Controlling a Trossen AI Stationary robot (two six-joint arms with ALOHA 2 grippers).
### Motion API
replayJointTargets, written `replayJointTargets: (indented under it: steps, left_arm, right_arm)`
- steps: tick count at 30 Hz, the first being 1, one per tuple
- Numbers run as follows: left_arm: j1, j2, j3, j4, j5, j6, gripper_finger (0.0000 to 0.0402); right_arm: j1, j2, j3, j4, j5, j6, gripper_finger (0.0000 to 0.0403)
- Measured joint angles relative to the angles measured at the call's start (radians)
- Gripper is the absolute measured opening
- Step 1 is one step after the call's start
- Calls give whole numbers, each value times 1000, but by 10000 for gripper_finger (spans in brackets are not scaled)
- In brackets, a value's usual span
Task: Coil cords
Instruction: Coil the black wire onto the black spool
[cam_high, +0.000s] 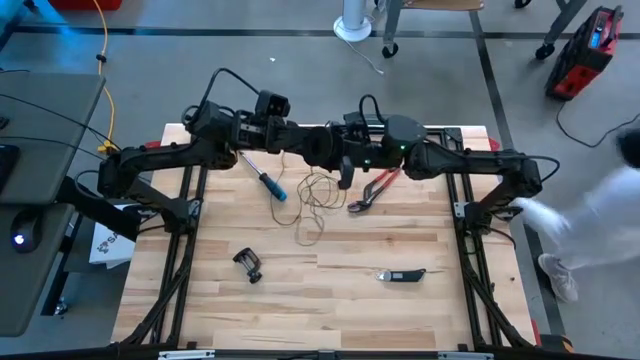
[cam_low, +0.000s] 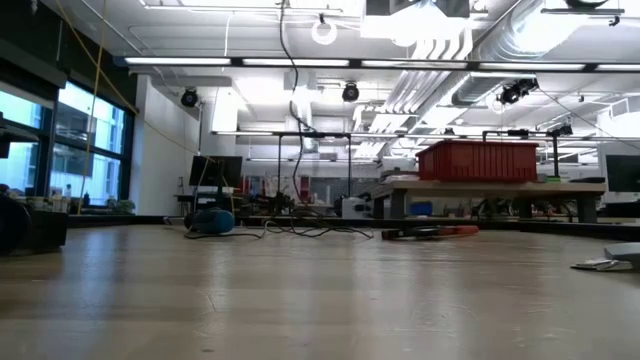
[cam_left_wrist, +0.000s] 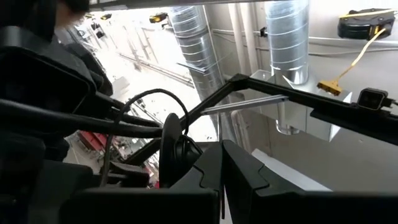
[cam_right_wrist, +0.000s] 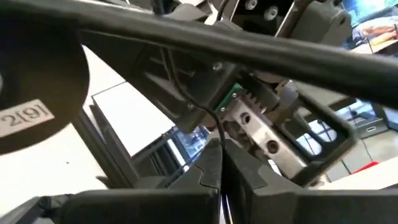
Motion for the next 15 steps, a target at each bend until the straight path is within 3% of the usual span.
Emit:
replayJointTargets:
  steps: [15]
  left_arm:
    - [107,6,0,-4,-47,68,0]
  right_arm:
    - [70,3,0,11,-27,84,0]
